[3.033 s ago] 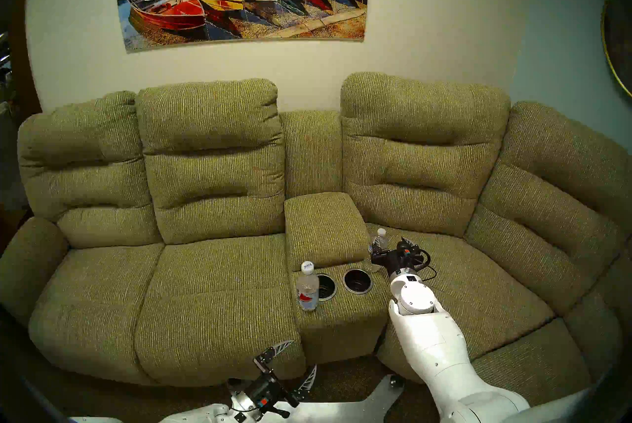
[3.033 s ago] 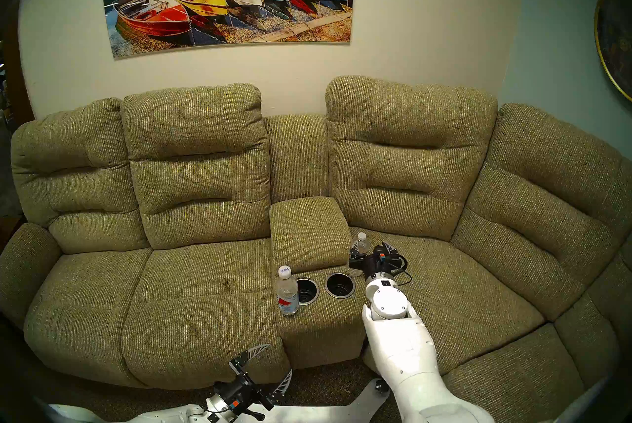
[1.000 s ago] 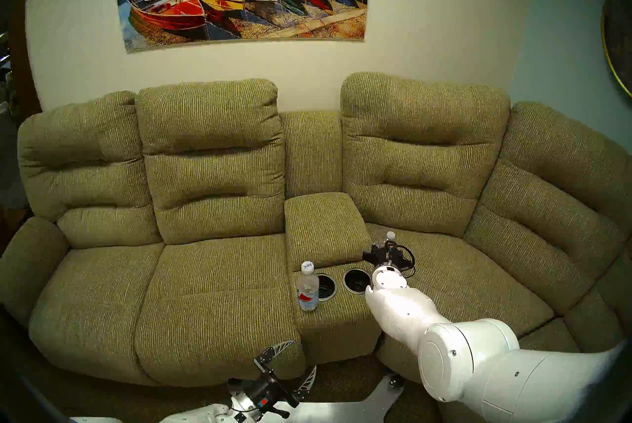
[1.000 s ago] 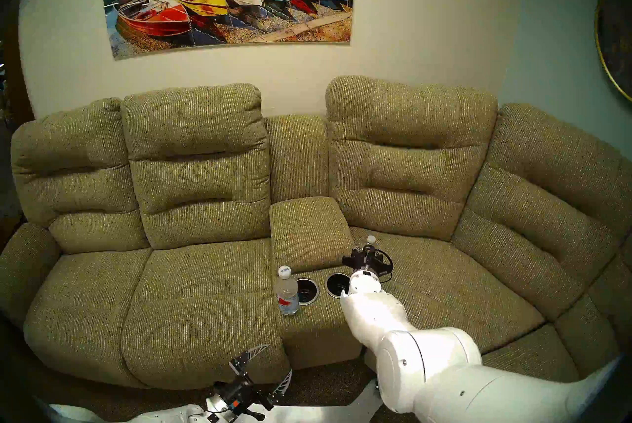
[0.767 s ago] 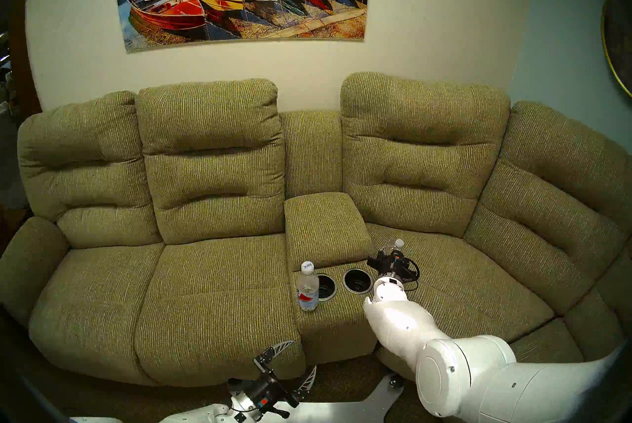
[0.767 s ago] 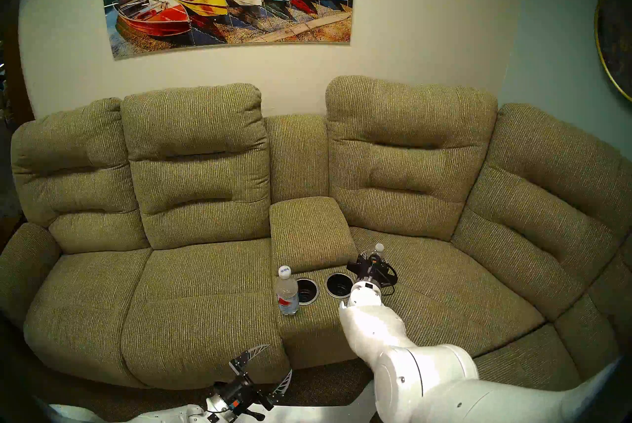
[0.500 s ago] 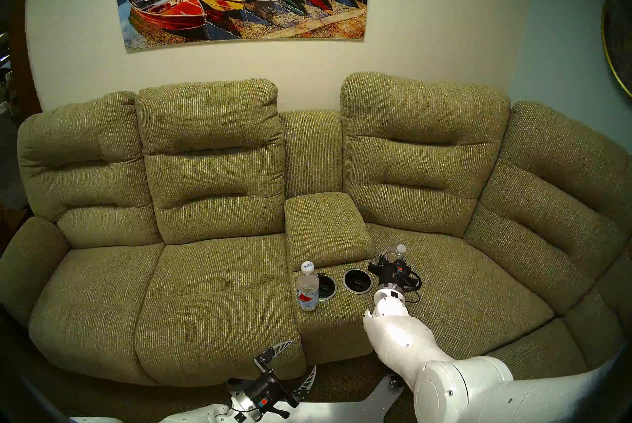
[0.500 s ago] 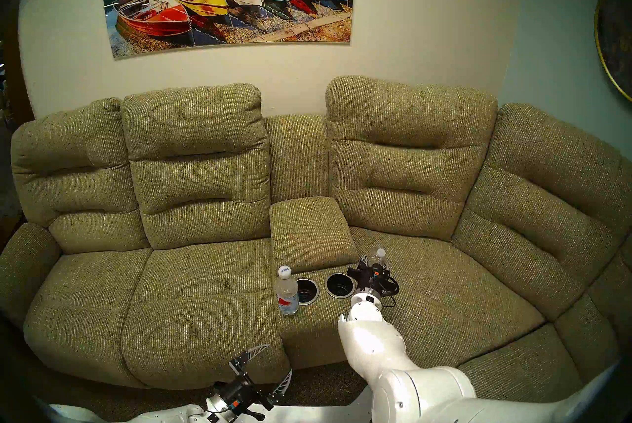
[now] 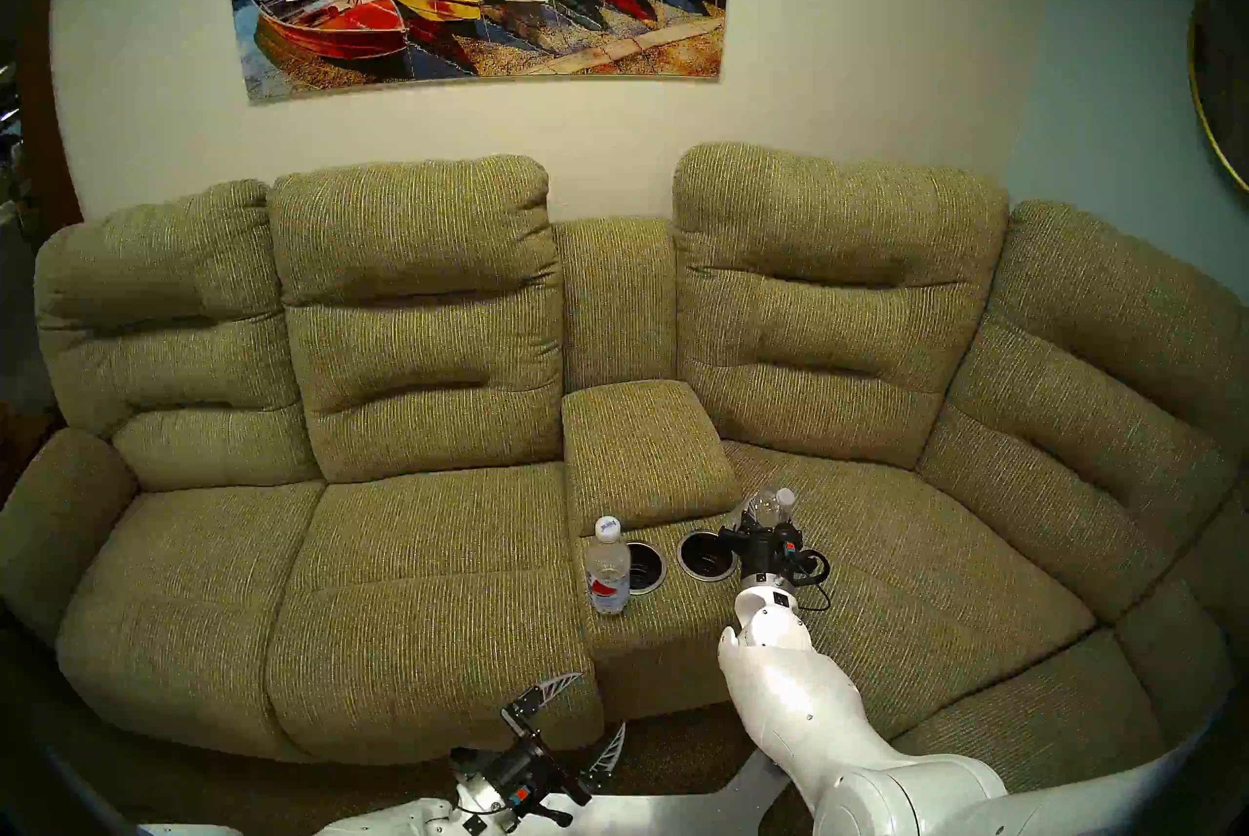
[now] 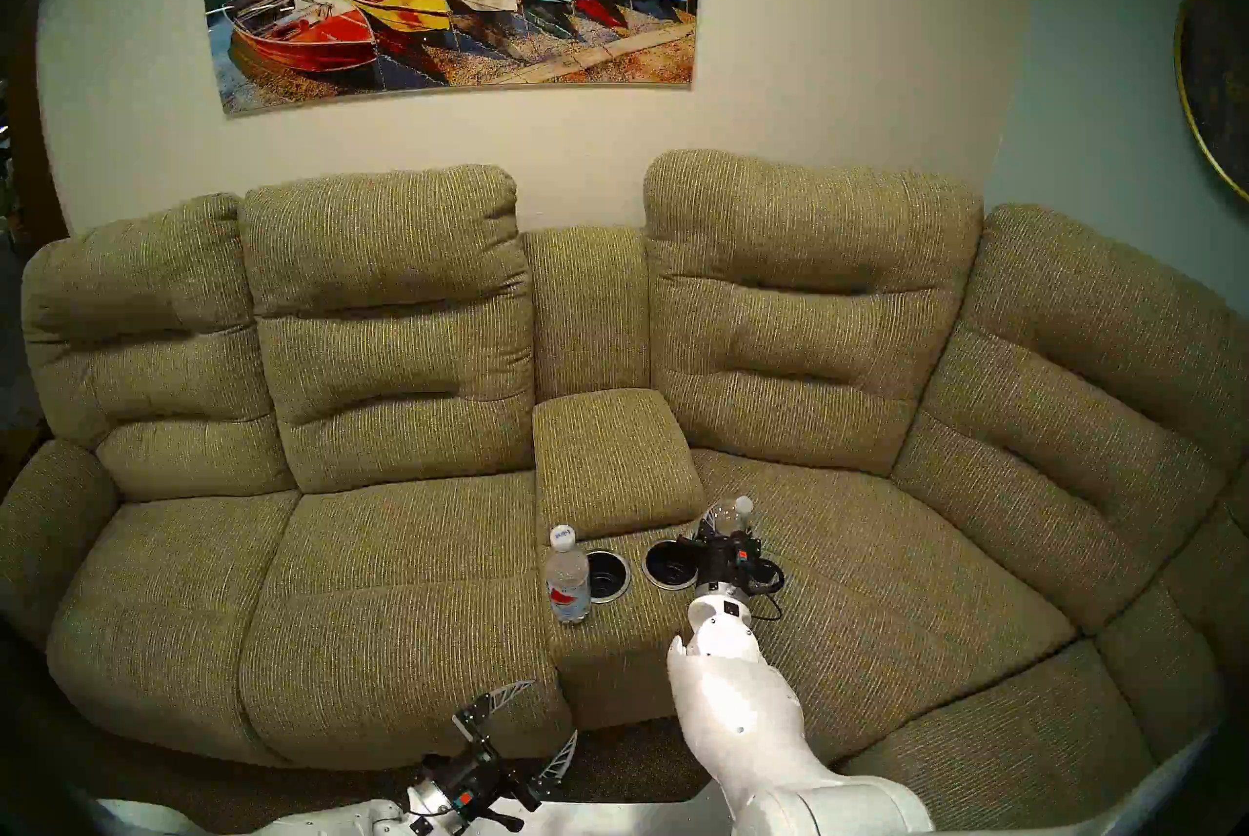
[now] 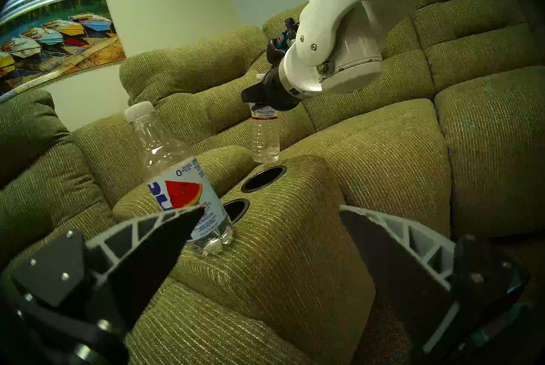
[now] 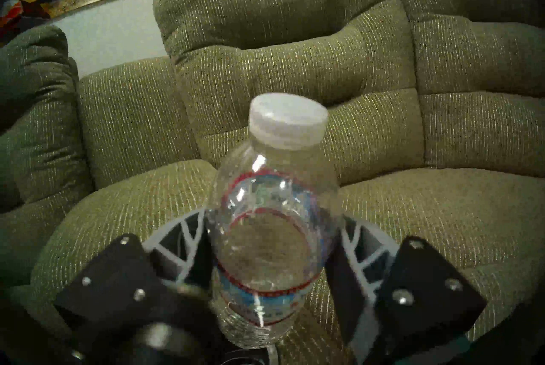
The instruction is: Put bottles into cup holders
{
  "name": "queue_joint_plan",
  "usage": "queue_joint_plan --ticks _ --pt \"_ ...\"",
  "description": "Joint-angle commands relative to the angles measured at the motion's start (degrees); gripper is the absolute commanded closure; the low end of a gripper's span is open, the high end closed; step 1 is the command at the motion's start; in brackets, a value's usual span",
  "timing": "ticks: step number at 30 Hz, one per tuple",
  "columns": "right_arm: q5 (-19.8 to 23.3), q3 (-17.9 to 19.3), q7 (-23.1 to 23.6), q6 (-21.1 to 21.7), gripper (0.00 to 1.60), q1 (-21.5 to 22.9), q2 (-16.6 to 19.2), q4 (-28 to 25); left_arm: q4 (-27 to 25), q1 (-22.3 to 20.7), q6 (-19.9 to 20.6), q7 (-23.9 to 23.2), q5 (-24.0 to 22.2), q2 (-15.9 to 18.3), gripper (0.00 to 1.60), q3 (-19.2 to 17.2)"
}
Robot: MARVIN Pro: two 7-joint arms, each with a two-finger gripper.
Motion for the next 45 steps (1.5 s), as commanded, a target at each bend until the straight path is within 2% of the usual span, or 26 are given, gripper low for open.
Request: queue_joint_plan --ticks 1,2,4,11,17,18,19,20,22,28,32,37,39,42,45 --pt "2.1 -4.0 -0.7 4.6 0.94 -1.9 0.0 -4.8 -0.6 0.0 -0.1 0.0 0.1 0.0 0.0 0.0" --pt "1.2 -4.1 -1.6 4.1 1.1 -1.1 -0.2 -3.5 -0.6 0.0 -0.1 0.0 0.1 0.0 0.0 0.0" --pt "0.3 -3.4 -1.8 3.2 1.15 0.5 -1.1 -1.1 -0.6 0.0 -0.1 0.0 0.1 0.0 0.0 0.0" --pt "0.0 -3.8 -3.1 3.7 1.05 3.4 -2.1 3.1 -0.5 0.0 -0.1 0.1 0.1 0.0 0.0 0.0" --pt "-1.8 -4.7 -4.8 3.0 0.97 6.6 -2.1 11.2 -0.6 0.0 -0.1 0.0 0.1 0.0 0.0 0.0" --pt "-2.3 -5.0 -5.0 2.3 0.81 6.6 -2.0 11.8 -0.6 0.0 -0.1 0.0 0.1 0.0 0.0 0.0" --pt "-2.9 -5.4 -5.3 1.4 0.19 6.5 -2.1 12.2 -0.6 0.0 -0.1 0.0 0.1 0.0 0.0 0.0" --pt "-2.8 -5.3 -5.3 1.1 0.0 6.6 -2.2 12.6 -0.6 0.0 -0.1 0.0 0.1 0.0 0.0 0.0" --pt "-3.0 -5.5 -5.4 0.4 0.0 6.7 -2.3 13.1 -0.6 0.0 -0.1 0.0 0.1 0.0 0.0 0.0" --pt "-3.9 -5.5 -7.6 -3.7 0.0 5.0 -2.7 10.0 -0.5 -0.1 -0.1 0.1 0.1 0.0 0.0 0.0" --pt "-5.2 -5.8 -10.3 -7.5 0.0 4.3 -2.9 7.4 -0.5 -0.1 -0.2 0.1 0.1 0.0 0.0 0.0" --pt "-3.5 -5.5 -12.0 -11.6 0.0 3.7 -2.8 2.7 -0.4 -0.1 -0.2 0.0 0.1 -0.1 0.0 0.0" --pt "-4.2 -4.7 -13.6 -13.4 0.0 3.5 -2.8 1.1 -0.4 -0.1 -0.2 0.0 0.1 -0.1 0.0 0.0" --pt "-5.8 -4.1 -16.7 -14.3 0.0 2.9 -1.4 -0.9 -0.4 -0.1 -0.2 0.0 0.1 -0.1 0.0 0.0" --pt "-7.2 -2.7 -20.1 -11.0 0.0 2.1 0.6 -2.7 -0.4 -0.1 -0.2 0.0 0.1 -0.1 0.0 0.0"
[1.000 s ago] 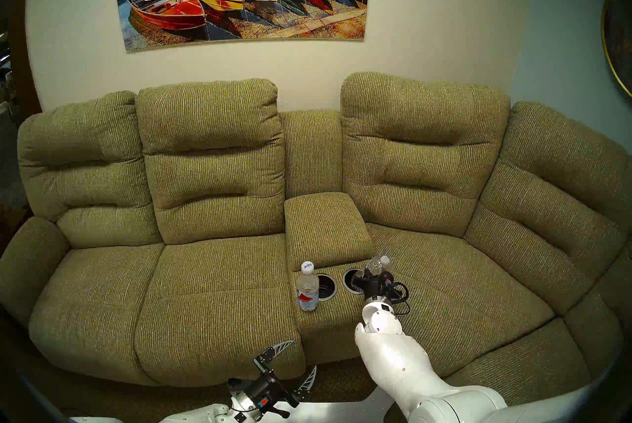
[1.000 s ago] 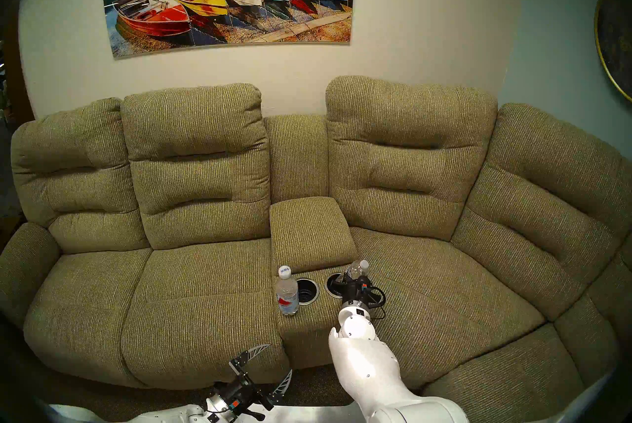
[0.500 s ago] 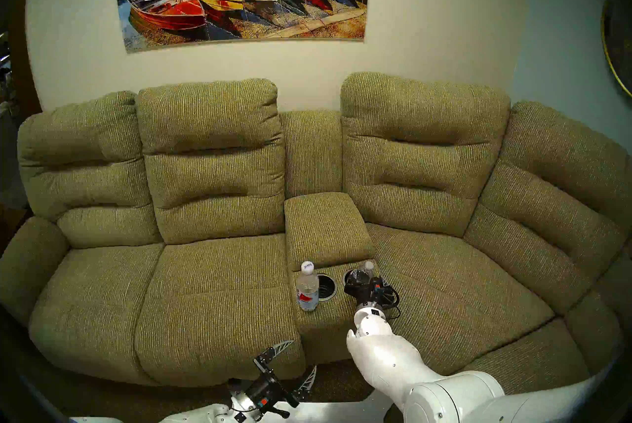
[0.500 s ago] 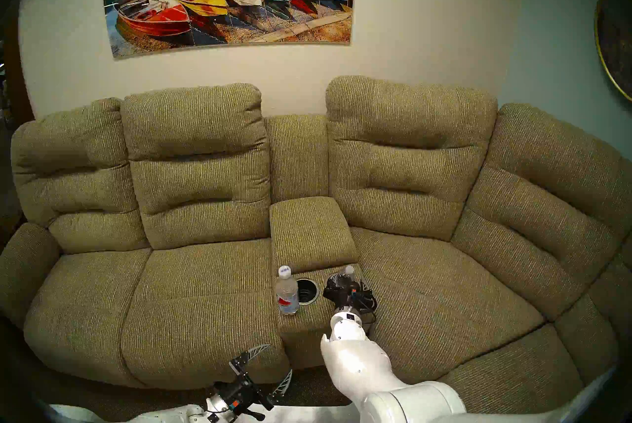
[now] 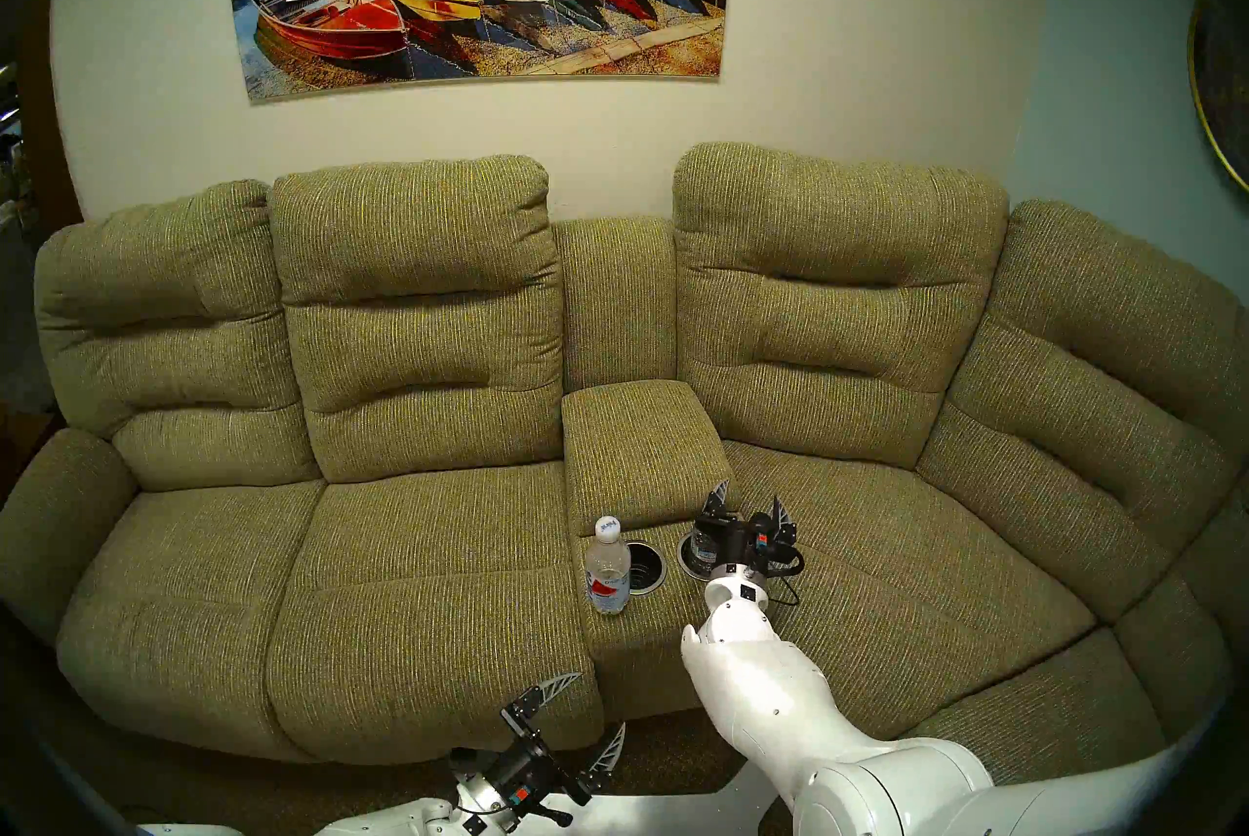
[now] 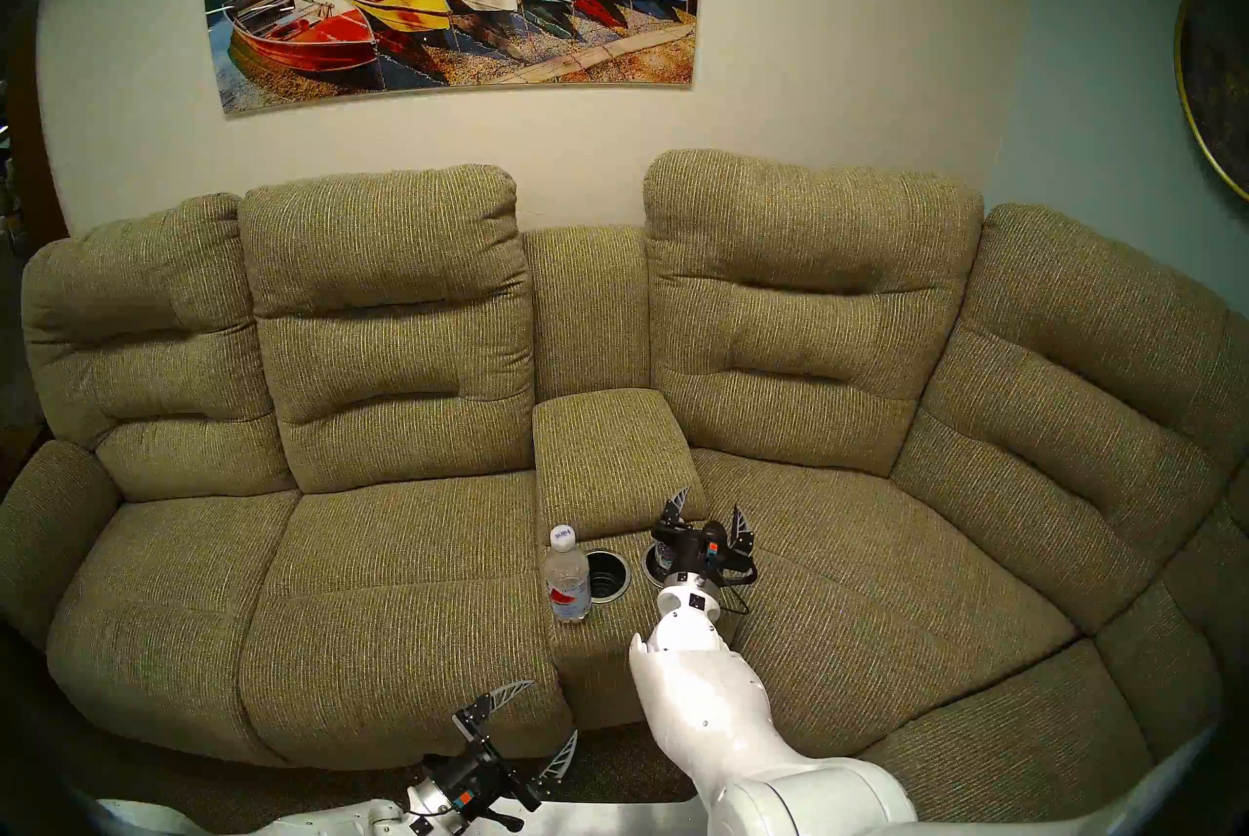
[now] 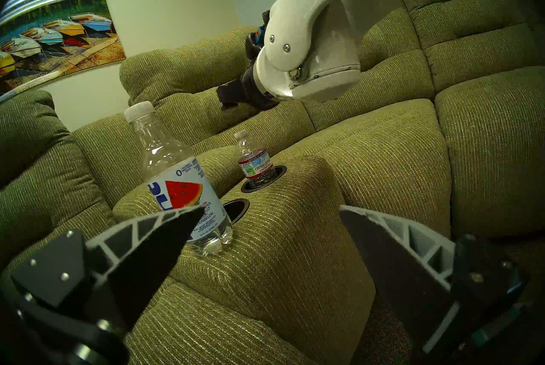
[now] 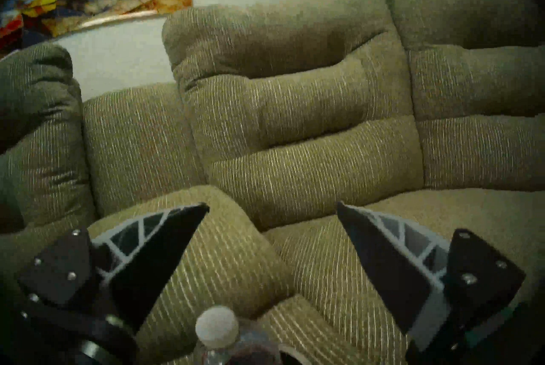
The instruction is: Put bottles into cup holders
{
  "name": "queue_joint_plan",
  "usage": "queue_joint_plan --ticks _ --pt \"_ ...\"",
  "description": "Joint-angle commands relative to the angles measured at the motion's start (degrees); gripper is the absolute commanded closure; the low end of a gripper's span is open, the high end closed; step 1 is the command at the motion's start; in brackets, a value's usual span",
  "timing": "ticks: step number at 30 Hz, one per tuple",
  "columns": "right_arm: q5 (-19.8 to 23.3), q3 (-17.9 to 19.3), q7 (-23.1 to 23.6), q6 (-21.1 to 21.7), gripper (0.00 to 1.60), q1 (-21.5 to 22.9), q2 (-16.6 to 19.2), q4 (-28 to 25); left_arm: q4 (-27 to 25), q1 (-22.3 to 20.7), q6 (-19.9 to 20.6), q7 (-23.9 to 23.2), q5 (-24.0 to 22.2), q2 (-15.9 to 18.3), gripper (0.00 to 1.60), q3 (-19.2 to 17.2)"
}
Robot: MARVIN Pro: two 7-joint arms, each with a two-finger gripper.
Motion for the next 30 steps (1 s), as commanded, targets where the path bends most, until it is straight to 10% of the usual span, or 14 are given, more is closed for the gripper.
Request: queue_joint_plan --ticks 1,30 --pt "-2.3 2.2 -6.0 1.2 0.0 -0.9 3.6 -4.7 -0.4 -0.1 -0.2 0.0 0.1 -0.1 0.0 0.0" --pt "-2.8 5.3 -1.6 16.8 0.0 -6.0 9.2 -14.1 -1.5 -0.4 -0.5 1.3 2.3 0.6 0.0 0.0"
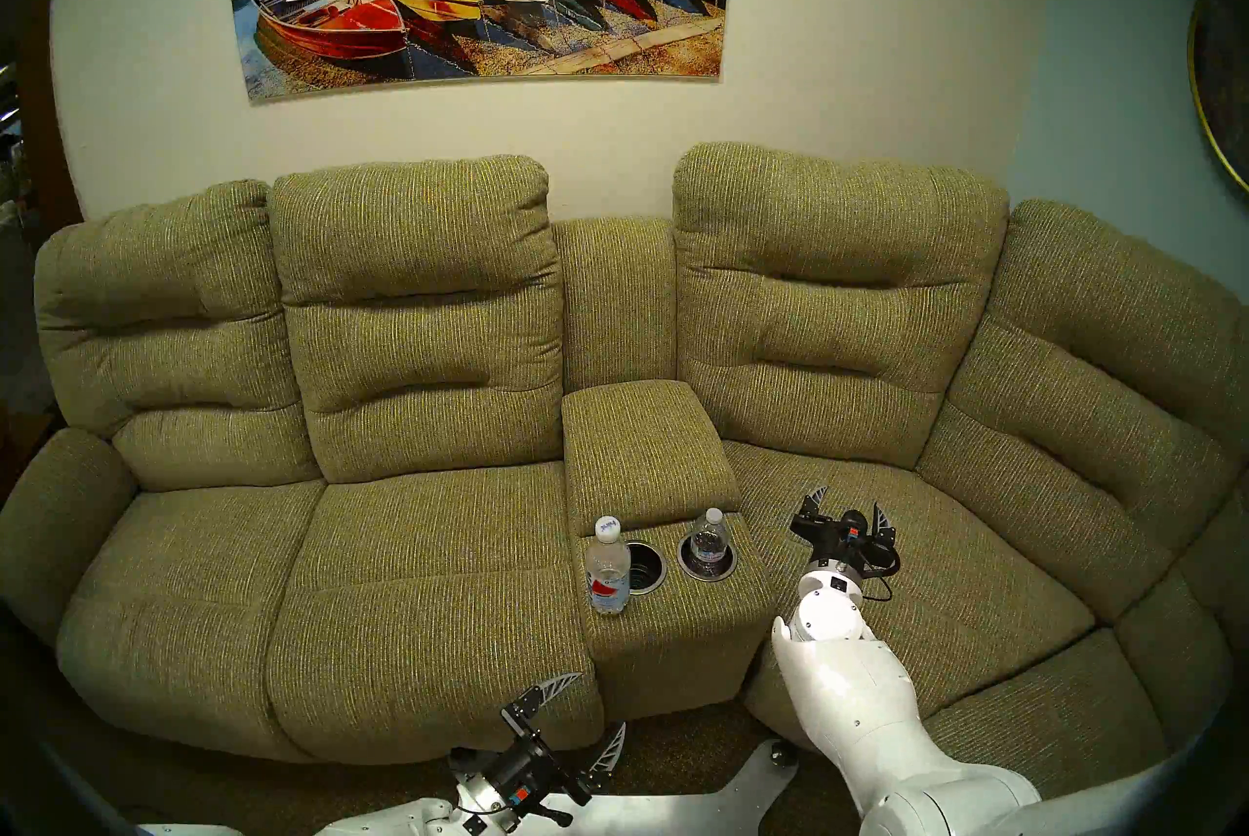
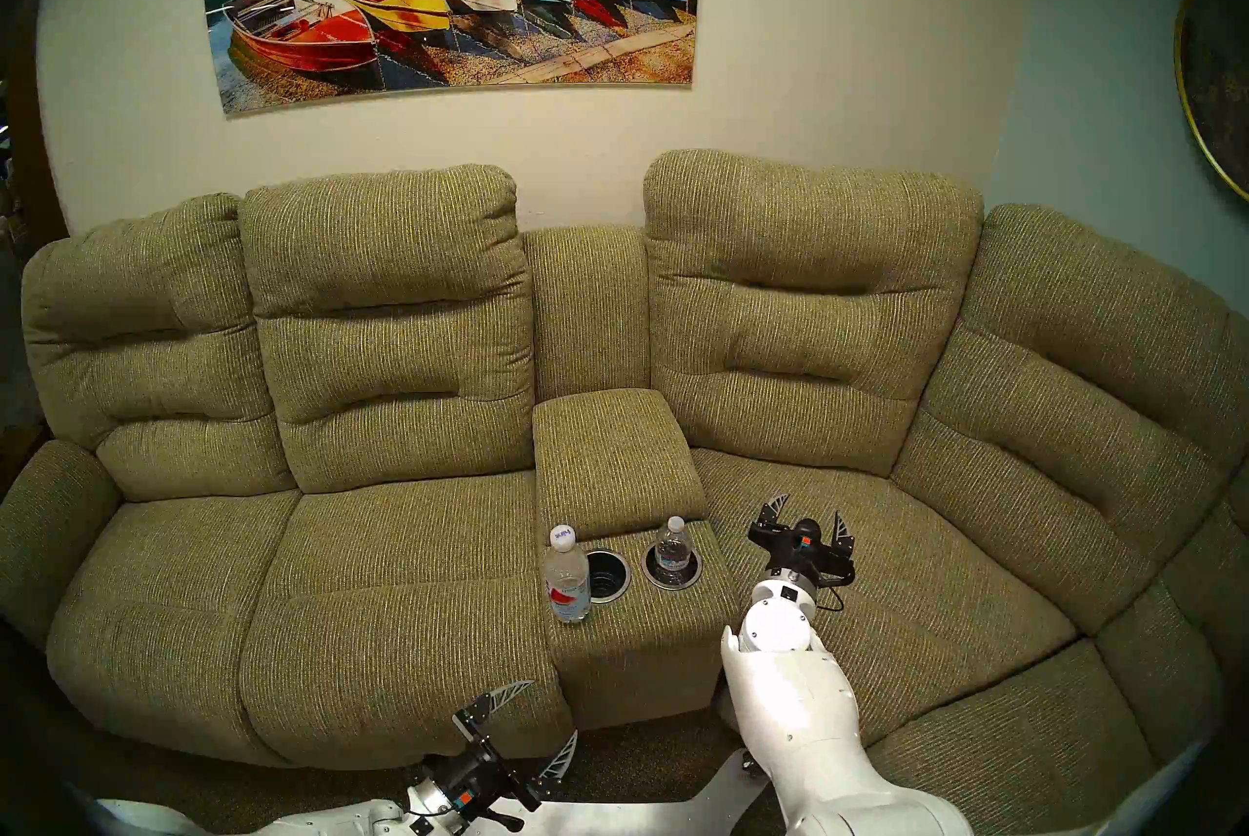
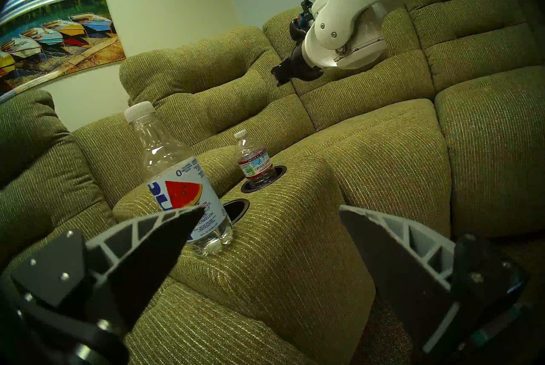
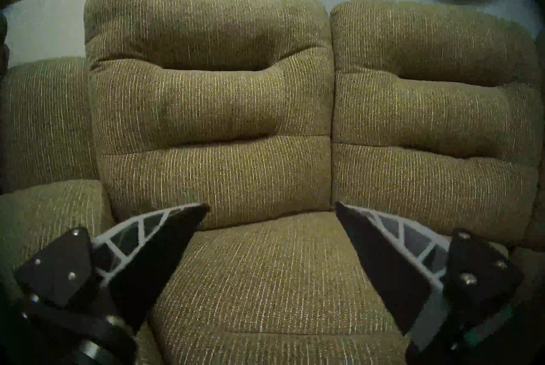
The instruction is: Put bottles into cup holders
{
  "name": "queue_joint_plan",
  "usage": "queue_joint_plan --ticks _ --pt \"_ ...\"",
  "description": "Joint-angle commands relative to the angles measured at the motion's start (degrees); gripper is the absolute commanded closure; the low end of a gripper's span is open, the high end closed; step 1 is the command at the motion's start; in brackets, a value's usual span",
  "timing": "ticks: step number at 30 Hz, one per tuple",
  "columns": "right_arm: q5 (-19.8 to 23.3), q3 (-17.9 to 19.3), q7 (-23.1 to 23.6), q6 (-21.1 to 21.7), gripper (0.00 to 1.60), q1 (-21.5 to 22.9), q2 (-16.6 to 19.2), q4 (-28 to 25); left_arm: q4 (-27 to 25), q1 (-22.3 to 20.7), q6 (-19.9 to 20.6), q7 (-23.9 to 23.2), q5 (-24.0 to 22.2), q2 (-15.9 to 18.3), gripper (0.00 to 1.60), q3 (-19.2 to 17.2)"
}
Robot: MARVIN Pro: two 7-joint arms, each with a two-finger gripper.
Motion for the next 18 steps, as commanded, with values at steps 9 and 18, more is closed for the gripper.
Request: queue_joint_plan --ticks 9,18 --pt "0.1 -0.2 0.7 0.1 0.0 0.4 0.2 -1.9 -2.1 -3.9 -0.6 2.8 3.2 2.8 0.0 -2.2" --pt "0.2 -0.1 0.9 0.1 0.0 0.4 0.2 -1.8 -4.6 -9.0 -0.6 0.2 -0.7 4.1 0.0 -3.0"
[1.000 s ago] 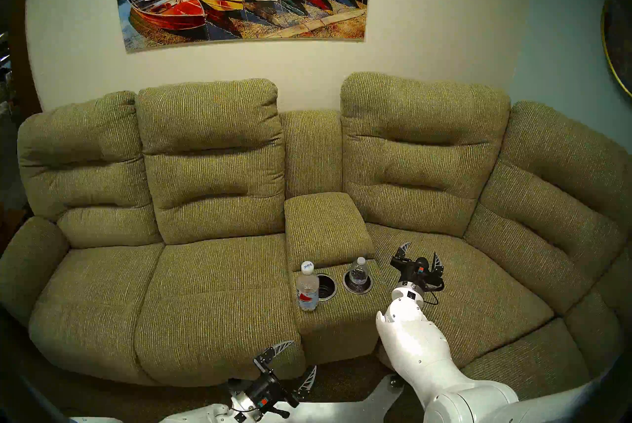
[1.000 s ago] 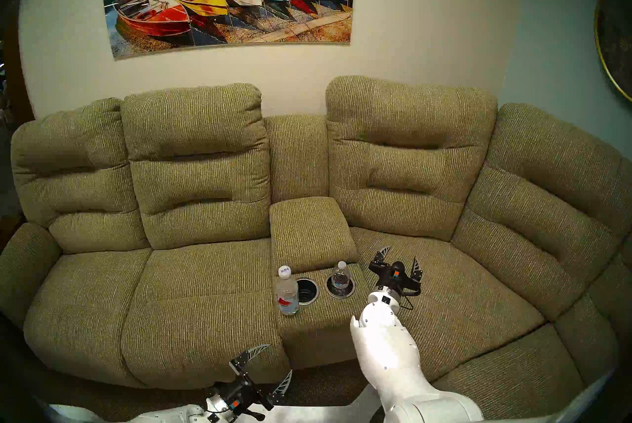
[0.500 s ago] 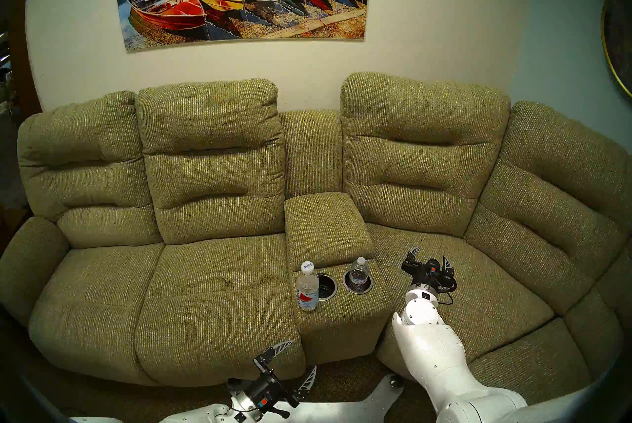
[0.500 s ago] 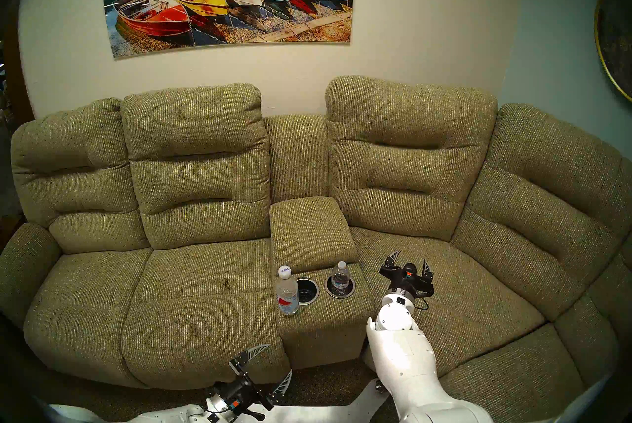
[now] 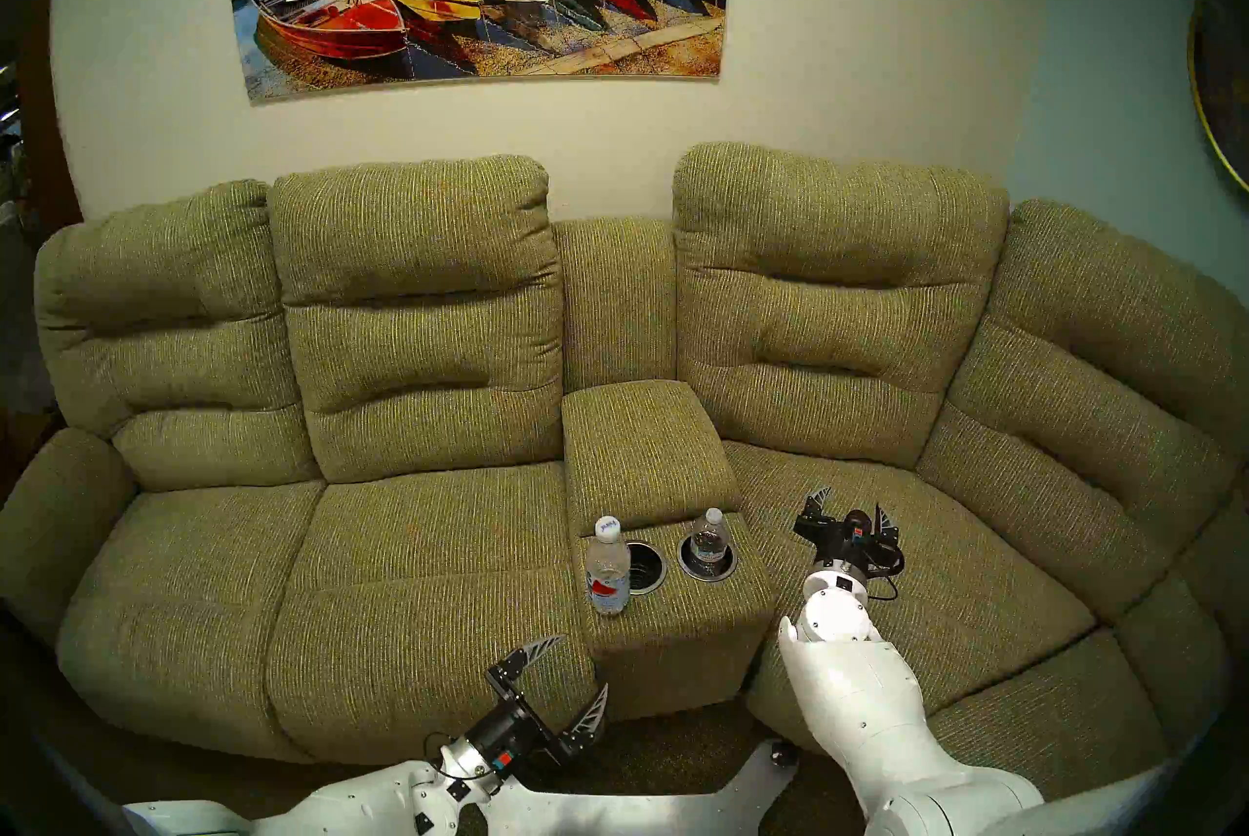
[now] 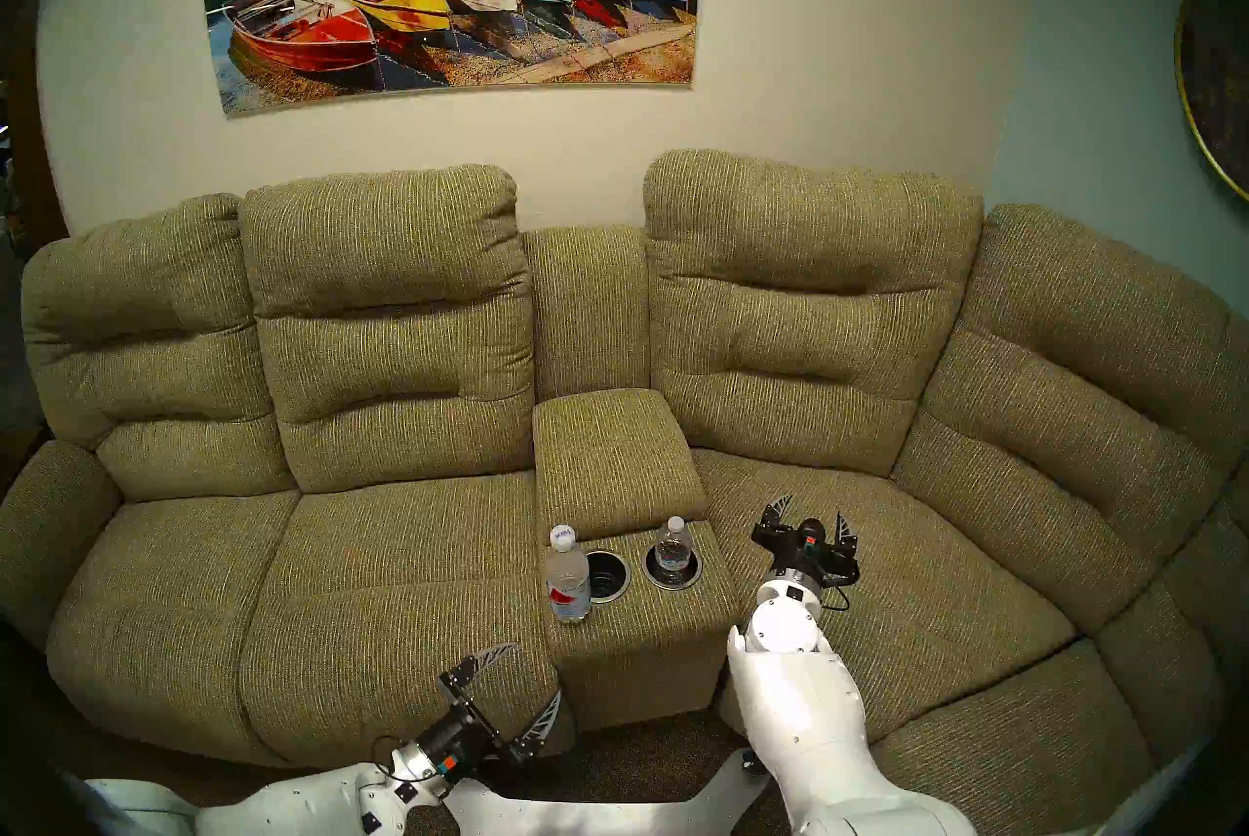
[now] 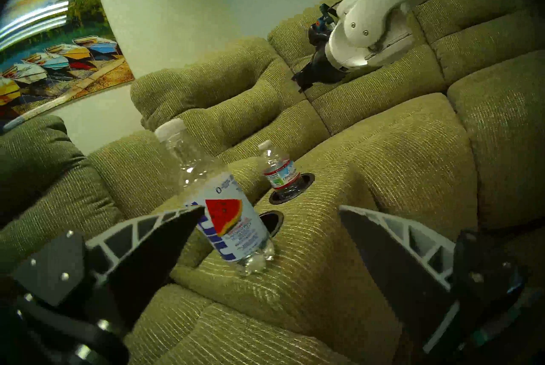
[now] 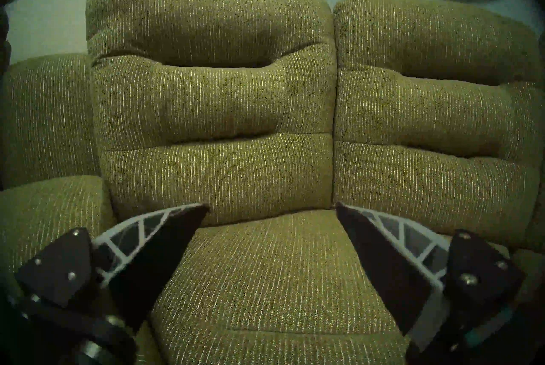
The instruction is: Put bottles into cup holders
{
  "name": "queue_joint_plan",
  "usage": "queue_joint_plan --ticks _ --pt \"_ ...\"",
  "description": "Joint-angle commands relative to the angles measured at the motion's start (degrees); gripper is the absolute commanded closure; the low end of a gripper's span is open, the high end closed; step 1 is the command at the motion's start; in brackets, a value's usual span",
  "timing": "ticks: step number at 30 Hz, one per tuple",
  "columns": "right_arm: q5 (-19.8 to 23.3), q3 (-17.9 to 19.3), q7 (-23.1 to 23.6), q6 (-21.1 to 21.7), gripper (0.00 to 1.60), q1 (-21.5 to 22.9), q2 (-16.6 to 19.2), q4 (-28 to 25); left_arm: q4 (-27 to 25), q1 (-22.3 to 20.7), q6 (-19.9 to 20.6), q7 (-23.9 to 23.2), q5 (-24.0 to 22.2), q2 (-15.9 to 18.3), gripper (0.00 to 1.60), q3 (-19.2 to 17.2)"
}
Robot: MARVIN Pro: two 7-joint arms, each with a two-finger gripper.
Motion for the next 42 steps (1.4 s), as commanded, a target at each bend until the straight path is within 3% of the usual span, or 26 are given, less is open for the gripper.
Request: queue_joint_plan --ticks 1,8,11,18,32,36,37,42 --pt "-0.2 -0.1 -0.2 -0.5 0.0 0.7 -0.1 -1.1 -3.2 -4.8 -0.5 -2.3 -3.5 1.1 0.0 -0.2" --pt "-0.2 -0.1 -0.1 -0.5 0.0 0.7 -0.1 -1.1 -5.6 -6.1 -0.5 -5.3 -8.1 2.2 0.0 0.7" --pt "-0.3 -0.1 -0.1 -0.5 0.0 0.6 -0.2 -1.1 -7.8 -6.4 -0.5 -8.3 -11.3 4.1 0.0 2.2" --pt "-0.3 -0.1 -0.2 -0.5 0.0 0.7 -0.2 -1.1 -8.3 -8.6 -0.5 -12.4 -17.3 5.8 0.0 3.2" --pt "-0.3 -0.1 -0.3 -0.5 0.0 0.7 -0.1 -0.9 -5.3 -15.4 -0.5 -19.4 -28.0 1.4 0.0 2.3" --pt "-0.3 -0.2 -0.3 -0.5 0.0 0.7 -0.1 -0.9 -4.2 -16.0 -0.5 -23.0 -31.8 0.6 0.0 3.0" --pt "-0.3 -0.2 -0.4 -0.5 0.0 0.7 -0.1 -1.0 -3.6 -16.0 -0.5 -26.2 -34.8 0.1 0.0 3.6" --pt "-0.3 -0.2 -0.4 -0.5 0.0 0.7 -0.1 -1.0 -2.9 -15.9 -0.5 -29.9 -38.6 -0.2 0.0 4.0"
